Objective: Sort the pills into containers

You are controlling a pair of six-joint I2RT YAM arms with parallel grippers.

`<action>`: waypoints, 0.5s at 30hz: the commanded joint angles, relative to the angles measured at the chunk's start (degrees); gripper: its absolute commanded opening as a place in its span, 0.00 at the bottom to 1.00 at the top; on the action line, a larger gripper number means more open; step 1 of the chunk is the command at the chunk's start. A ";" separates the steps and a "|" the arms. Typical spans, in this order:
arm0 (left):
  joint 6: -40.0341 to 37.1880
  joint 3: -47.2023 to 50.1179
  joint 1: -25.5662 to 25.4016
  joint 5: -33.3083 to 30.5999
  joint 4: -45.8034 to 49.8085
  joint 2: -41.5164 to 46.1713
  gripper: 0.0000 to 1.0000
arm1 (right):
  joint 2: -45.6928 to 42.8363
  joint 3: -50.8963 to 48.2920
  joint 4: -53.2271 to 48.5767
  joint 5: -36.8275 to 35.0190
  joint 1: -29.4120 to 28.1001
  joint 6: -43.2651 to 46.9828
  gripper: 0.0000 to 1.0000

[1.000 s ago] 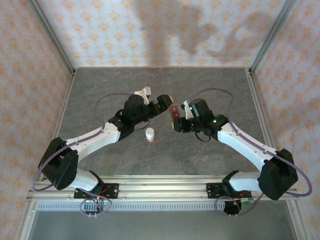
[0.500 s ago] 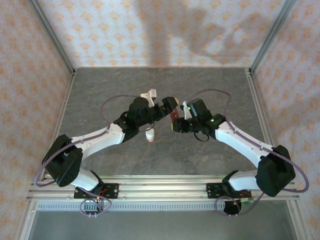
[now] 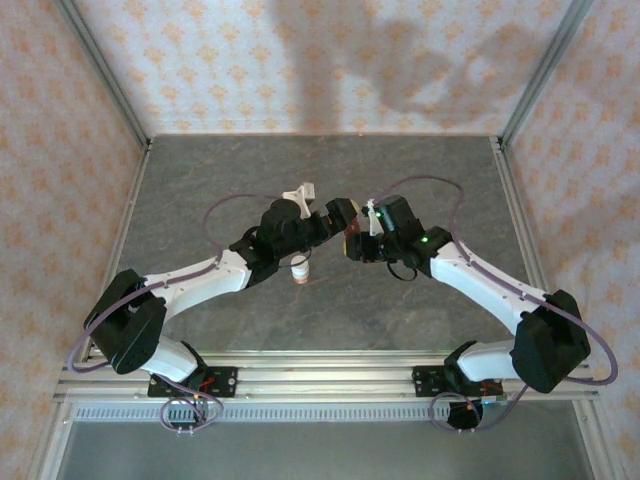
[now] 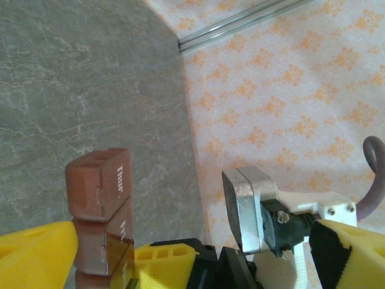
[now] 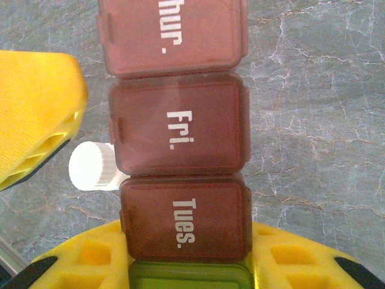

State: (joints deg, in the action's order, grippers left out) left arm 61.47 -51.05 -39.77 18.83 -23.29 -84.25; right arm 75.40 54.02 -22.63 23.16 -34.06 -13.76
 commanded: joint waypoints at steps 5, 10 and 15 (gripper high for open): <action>-0.78 -1.36 -0.74 -1.08 -1.30 -0.55 0.99 | 0.27 1.35 2.22 1.74 0.05 -0.33 0.31; -0.70 -2.54 -0.91 -1.16 -1.34 -1.43 1.00 | 0.28 0.96 2.15 2.07 0.04 -0.13 0.31; -1.32 -2.53 -1.18 -2.23 0.04 -0.61 0.99 | 0.58 0.34 2.14 0.83 0.05 0.02 0.31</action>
State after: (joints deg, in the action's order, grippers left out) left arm 61.45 -52.03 -40.53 18.59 -23.42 -85.14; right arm 75.50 54.00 -21.58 24.86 -34.06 -13.89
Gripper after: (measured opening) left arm 0.994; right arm 0.376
